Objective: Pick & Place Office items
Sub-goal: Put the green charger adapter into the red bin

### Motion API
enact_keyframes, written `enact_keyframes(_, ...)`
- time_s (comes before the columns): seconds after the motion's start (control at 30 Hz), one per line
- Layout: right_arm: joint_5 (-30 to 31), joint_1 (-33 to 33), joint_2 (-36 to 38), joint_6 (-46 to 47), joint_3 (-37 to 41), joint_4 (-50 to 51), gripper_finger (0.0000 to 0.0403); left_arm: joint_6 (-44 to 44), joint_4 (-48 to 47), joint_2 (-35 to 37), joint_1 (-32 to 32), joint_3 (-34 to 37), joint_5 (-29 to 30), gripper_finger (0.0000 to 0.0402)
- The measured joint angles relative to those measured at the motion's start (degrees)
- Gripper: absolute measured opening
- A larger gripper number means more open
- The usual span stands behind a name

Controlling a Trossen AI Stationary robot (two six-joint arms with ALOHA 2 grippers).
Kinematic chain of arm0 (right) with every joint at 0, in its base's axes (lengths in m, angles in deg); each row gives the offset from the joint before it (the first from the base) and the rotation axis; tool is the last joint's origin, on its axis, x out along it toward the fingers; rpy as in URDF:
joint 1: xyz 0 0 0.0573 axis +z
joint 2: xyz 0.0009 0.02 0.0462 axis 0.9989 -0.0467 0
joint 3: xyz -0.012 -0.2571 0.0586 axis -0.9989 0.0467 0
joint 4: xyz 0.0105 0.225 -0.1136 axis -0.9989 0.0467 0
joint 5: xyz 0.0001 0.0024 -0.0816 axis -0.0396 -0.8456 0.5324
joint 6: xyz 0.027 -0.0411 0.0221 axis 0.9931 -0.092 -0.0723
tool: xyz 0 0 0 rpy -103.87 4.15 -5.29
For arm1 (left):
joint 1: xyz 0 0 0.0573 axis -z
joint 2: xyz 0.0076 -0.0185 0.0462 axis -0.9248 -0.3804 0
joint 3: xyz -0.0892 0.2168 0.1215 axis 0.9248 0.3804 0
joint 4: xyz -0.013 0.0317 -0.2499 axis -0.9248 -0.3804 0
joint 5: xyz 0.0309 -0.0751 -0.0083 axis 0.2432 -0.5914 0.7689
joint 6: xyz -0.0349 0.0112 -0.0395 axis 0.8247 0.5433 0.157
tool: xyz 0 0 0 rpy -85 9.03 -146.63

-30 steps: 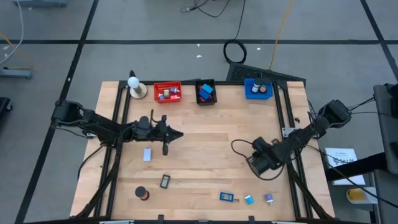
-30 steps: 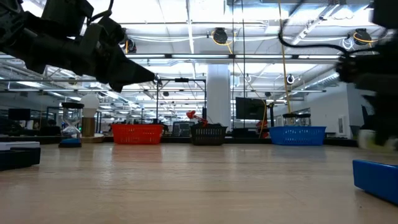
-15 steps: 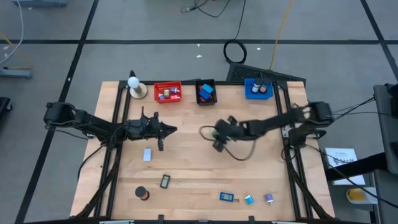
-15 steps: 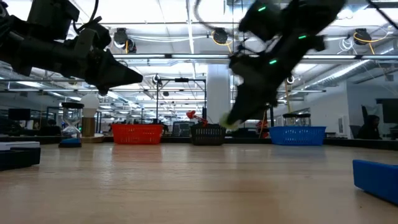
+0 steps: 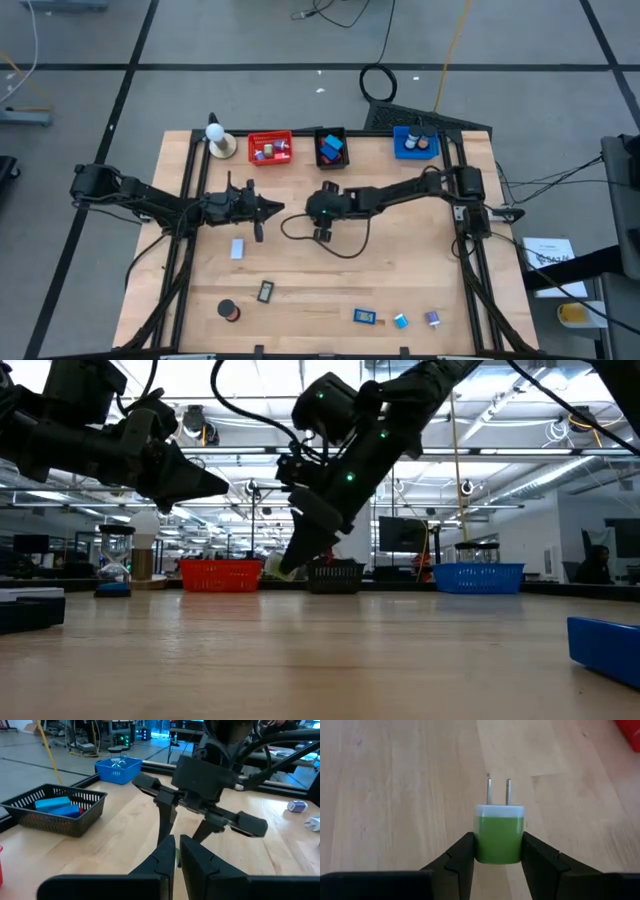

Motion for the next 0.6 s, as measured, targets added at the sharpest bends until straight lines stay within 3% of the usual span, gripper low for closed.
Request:
enact_keyframes(0.3,0.00,-0.01,-0.45,-2.13,0.35,1.83,0.0127,0.20,-0.04,-0.02,0.00,0.00,0.04,0.0031)
enact_keyframes(0.6,-0.02,0.00,-0.45,-1.72,0.35,1.82,0.0171,0.17,-0.09,-0.02,0.00,0.00,0.04,0.0031)
